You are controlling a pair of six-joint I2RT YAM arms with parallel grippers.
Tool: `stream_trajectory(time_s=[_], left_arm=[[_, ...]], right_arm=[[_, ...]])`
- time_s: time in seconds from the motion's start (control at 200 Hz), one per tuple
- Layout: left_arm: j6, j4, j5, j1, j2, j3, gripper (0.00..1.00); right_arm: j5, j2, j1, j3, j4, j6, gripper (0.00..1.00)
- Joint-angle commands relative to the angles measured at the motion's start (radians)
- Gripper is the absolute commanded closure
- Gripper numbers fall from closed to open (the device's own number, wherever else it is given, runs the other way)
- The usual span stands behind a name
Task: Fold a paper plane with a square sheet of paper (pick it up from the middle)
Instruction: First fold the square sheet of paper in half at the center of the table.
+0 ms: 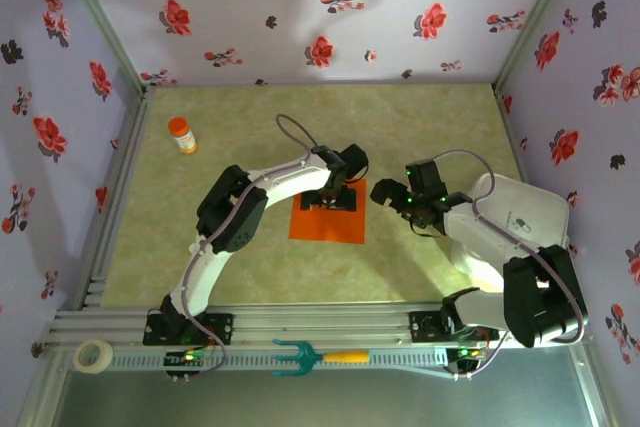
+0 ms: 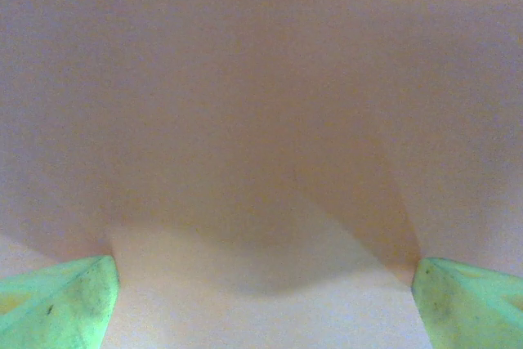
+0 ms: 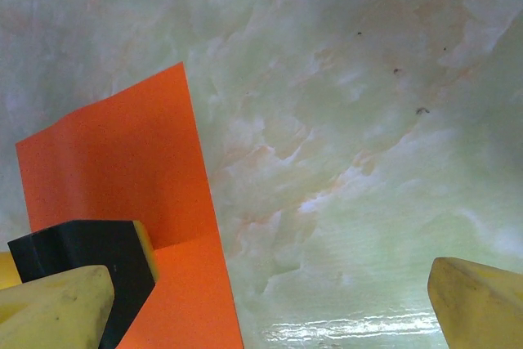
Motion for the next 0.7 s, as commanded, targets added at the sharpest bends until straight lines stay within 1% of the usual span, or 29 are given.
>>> stream_trajectory(time_s=[0.0,0.305,0.56,0.695], left_arm=[[-0.028,0.006,-0.008,-0.005,0.031,-0.042,0.07],[-0.013,0.030,-0.007,-0.004,0.012,-0.060,0.08],[0.000,0.086,-0.026,-0.004,-0.040,-0.114,0.17],[0.006,0.093,-0.033,-0.004,-0.056,-0.123,0.24]], right_arm=[[0.012,0.002,-0.008,-0.010,-0.016,-0.008,0.01],[0.010,0.000,-0.008,-0.010,-0.017,-0.005,0.01],[0.013,-0.006,-0.008,-0.011,-0.017,0.001,0.01],[0.016,-0.006,-0.008,-0.010,-0.018,0.006,0.01]])
